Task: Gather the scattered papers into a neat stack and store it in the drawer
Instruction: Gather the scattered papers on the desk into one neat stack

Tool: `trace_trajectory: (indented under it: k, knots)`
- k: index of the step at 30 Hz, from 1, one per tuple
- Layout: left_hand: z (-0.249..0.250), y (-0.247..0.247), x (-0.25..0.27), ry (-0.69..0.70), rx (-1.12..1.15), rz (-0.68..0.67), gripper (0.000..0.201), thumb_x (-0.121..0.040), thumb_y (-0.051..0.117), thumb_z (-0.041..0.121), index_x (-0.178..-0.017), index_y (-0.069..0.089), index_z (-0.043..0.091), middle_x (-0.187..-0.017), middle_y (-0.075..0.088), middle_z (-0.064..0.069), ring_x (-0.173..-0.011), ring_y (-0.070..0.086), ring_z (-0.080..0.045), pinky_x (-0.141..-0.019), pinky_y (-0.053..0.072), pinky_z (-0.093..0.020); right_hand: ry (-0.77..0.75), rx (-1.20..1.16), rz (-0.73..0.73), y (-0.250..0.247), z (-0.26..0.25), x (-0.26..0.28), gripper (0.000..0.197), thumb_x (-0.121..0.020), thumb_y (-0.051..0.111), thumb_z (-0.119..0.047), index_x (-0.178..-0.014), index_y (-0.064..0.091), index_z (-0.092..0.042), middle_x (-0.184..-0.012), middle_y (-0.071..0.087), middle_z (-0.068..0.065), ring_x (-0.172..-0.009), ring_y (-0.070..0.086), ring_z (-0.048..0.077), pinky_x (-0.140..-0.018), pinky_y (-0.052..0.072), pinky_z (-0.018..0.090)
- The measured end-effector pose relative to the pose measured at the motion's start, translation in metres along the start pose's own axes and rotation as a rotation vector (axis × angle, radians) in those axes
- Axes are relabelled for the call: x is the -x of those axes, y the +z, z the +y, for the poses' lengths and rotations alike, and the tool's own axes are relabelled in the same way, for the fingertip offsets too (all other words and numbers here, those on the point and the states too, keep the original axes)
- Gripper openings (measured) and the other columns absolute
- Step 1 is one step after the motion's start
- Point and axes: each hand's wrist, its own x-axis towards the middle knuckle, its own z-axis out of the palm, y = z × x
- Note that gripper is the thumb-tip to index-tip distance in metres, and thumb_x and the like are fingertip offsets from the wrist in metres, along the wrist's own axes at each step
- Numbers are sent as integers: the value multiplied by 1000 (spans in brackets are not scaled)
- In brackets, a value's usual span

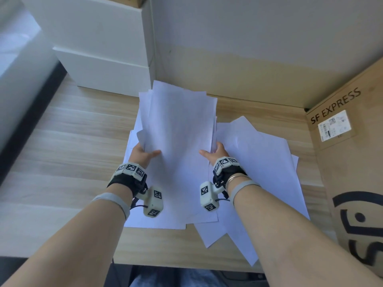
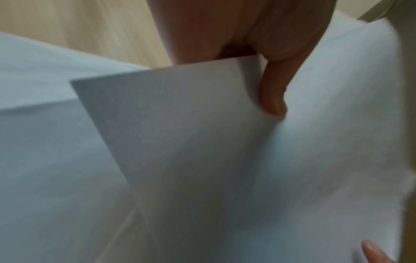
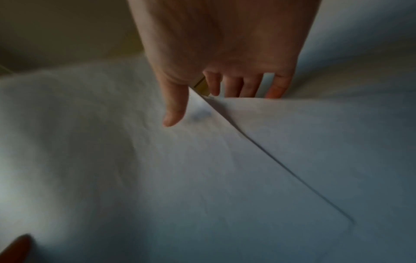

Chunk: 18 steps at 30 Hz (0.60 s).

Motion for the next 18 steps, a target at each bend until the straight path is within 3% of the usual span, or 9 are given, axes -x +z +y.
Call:
trace_trajectory:
  k: [2,5,8,11,13,14,15,16,18]
  knots:
    - [13,0,2,29,38,-7,38,-81,64,0,-119,58,3,-94,63,-4,-89,57,-23,-81,44,-33,-64,-88,3,-6,-5,3,70,-80,71,-34,-138,37,-12,-133,56,6,-121,55,26,-105,40,32]
    - [35,-2,5,87,67,-6,26,-82,65,6,-105,56,14,-76,58,6,-69,57,-18,-71,46,-27,-190,-116,63,-22,-20,9,44,-81,72,-19,-119,55,-4,-119,65,13,-113,61,27,-100,45,34]
    - [58,-3,7,150,116,12,35,-77,72,12,-109,59,8,-87,66,-1,-64,62,-9,-67,51,-25,-294,-115,148,-40,-39,17,29,-81,69,-6,-108,61,4,-112,67,24,-106,64,35,-93,50,40]
    - [84,0,13,244,157,39,39,-81,66,3,-119,58,-3,-99,61,-8,-79,62,-18,-67,51,-26,-366,-202,193,-59,-59,30,25,-84,63,1,-108,60,9,-110,67,25,-102,64,33,-79,47,27]
    - [102,3,18,303,174,51,38,-82,64,3,-120,58,-3,-100,62,-6,-90,58,-20,-74,51,-28,-402,-267,191,-72,-69,37,17,-85,60,5,-102,61,6,-100,67,18,-89,62,22,-70,47,15]
    - [109,4,20,325,187,48,38,-82,64,2,-119,58,-3,-96,64,-5,-90,59,-22,-81,50,-32,-410,-291,190,-78,-75,42,7,-86,60,5,-91,62,0,-88,65,10,-78,58,17,-60,45,6]
    - [116,5,21,346,198,35,37,-82,63,1,-118,58,-5,-92,64,-3,-87,59,-23,-86,50,-35,-411,-311,198,-84,-78,44,16,-86,60,5,-78,58,-9,-77,60,2,-68,53,12,-52,41,1]
    - [122,6,23,365,205,32,35,-82,63,0,-117,59,-6,-92,64,-4,-86,59,-23,-85,50,-35,-416,-336,199,-90,-81,47,28,-85,61,5,-69,51,-16,-71,55,-4,-65,50,9,-50,40,0]
    - [131,8,26,408,198,46,36,-81,65,0,-115,60,-9,-99,62,-8,-89,58,-22,-77,52,-28,-405,-378,207,-99,-83,52,32,-83,63,4,-66,49,-19,-70,54,-6,-69,53,14,-64,45,14]
